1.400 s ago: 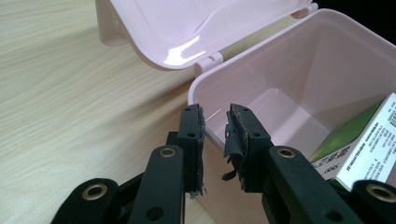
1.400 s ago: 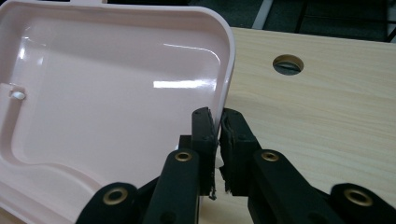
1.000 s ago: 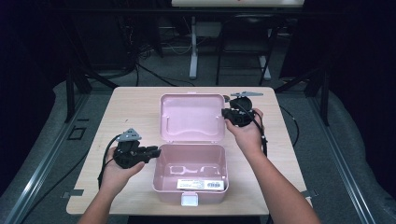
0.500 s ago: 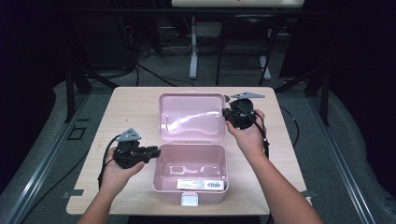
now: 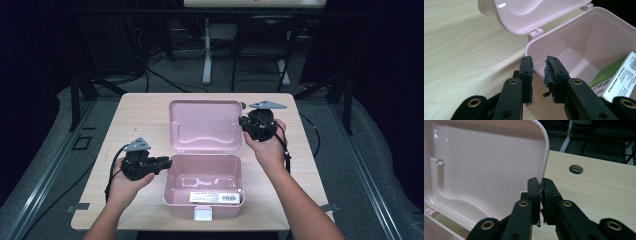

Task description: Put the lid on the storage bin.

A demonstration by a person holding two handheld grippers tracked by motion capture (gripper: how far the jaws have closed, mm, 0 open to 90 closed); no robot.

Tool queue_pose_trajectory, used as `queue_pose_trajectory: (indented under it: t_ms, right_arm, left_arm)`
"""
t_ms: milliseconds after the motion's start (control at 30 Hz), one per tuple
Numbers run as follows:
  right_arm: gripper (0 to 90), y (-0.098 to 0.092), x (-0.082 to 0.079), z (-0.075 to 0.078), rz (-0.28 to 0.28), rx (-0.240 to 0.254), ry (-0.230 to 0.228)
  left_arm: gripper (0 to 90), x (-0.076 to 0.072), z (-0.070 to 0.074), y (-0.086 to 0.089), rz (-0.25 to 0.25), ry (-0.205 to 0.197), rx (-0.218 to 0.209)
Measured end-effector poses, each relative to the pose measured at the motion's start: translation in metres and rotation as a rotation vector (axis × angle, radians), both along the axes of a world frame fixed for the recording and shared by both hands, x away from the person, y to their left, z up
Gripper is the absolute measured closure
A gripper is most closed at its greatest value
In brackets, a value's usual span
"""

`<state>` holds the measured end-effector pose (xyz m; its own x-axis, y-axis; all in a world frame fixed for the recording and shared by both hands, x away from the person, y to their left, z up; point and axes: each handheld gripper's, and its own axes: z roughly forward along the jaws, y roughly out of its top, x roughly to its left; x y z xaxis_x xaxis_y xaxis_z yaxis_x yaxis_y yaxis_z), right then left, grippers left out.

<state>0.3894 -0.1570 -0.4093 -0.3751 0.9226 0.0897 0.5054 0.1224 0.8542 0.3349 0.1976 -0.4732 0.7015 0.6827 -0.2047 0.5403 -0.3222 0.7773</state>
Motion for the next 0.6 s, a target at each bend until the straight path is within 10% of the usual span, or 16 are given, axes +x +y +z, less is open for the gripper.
queue_pose_trajectory:
  t_ms: [600]
  right_arm:
    - [85.9, -0.004, -0.004, -0.001, 0.014, 0.038, -0.020]
  left_arm:
    - [74.1, 0.018, 0.013, -0.008, 0.066, -0.069, 0.003]
